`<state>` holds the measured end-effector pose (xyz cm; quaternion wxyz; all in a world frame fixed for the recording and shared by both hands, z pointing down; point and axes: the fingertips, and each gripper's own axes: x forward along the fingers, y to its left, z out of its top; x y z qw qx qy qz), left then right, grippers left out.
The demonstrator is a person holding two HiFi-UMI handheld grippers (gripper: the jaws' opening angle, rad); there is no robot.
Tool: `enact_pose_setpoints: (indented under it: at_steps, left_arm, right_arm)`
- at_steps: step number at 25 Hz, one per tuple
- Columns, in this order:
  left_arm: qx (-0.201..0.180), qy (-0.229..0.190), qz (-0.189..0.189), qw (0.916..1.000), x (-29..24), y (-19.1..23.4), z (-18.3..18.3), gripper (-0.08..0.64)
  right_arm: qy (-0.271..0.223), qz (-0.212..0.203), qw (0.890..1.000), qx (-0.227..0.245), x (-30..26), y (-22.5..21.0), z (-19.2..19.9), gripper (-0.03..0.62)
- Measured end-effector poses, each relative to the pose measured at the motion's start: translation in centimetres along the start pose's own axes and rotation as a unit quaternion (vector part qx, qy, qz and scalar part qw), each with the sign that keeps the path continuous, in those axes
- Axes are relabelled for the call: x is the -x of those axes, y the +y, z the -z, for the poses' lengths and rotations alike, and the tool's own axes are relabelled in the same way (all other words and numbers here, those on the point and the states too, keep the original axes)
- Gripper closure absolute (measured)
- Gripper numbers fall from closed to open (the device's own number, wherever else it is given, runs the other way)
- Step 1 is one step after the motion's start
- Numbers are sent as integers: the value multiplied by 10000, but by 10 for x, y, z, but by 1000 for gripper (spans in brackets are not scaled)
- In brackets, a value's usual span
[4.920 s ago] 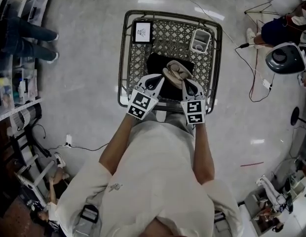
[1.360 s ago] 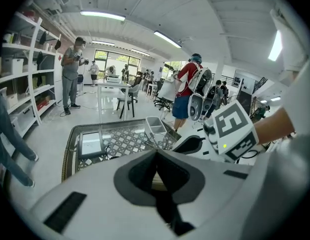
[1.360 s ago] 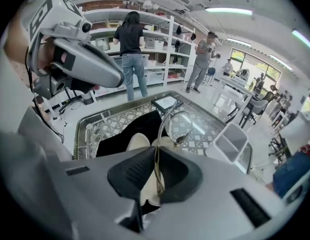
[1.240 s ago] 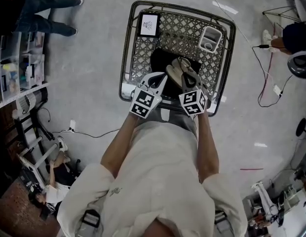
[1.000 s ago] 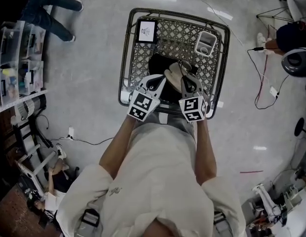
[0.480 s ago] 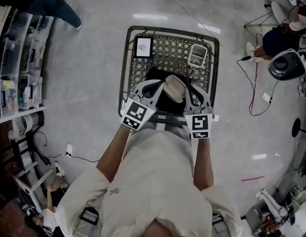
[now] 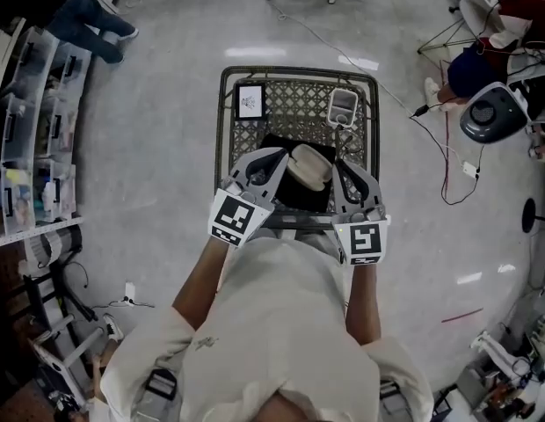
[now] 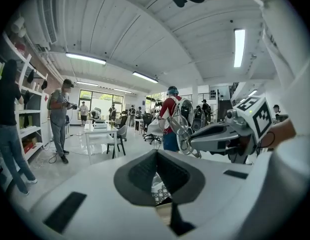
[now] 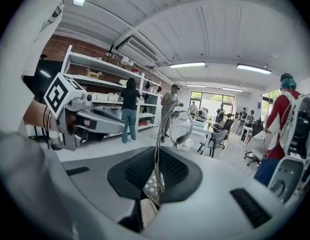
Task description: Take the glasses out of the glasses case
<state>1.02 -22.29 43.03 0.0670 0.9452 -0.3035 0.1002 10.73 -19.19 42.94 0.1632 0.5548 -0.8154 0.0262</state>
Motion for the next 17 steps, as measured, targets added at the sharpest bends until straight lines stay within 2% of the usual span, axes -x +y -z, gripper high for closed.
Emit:
enact_pose_setpoints:
  at_steps: [5,10,17]
  left_arm:
    - [175,-111,132,9997,7,-2,-7,551]
    - [106,-234,196,9995,14,-7,-15,551]
    - [130,-138,181,9997,26,-7,-6,551]
  right_arm:
    - [-108,132,9998,35,4,4,-12,560]
    - [-184,167,9997,76,10,13,-19,560]
    - [-266,182,9994,86,14,23,-31,560]
